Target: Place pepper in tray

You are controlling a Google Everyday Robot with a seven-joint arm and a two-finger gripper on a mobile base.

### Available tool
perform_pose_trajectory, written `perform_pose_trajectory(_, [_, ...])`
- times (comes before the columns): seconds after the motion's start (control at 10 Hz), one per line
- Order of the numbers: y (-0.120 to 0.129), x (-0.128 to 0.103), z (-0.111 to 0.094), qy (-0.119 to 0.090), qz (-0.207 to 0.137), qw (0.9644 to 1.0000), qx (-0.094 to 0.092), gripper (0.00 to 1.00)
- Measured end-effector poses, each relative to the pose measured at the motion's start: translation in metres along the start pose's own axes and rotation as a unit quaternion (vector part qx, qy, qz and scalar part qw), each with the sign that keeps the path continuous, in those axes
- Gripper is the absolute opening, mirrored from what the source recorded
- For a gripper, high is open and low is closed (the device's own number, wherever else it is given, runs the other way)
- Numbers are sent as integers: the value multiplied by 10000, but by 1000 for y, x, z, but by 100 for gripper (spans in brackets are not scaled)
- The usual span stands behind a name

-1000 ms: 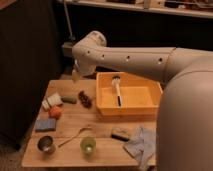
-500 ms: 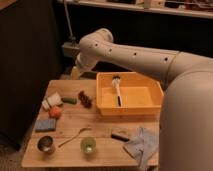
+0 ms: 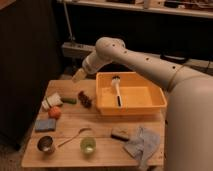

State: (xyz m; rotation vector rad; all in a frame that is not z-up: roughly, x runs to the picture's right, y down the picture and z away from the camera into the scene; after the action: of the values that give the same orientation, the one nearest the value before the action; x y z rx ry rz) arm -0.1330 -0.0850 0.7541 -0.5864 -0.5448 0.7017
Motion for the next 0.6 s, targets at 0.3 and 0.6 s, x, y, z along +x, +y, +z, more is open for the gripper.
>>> perform_pose_trajectory(0.3, [18,-4,26,591,-532,9968,-1,65])
perform_pose_trajectory(0.6, [29,17,81,1071,-1169,9872,-199,65])
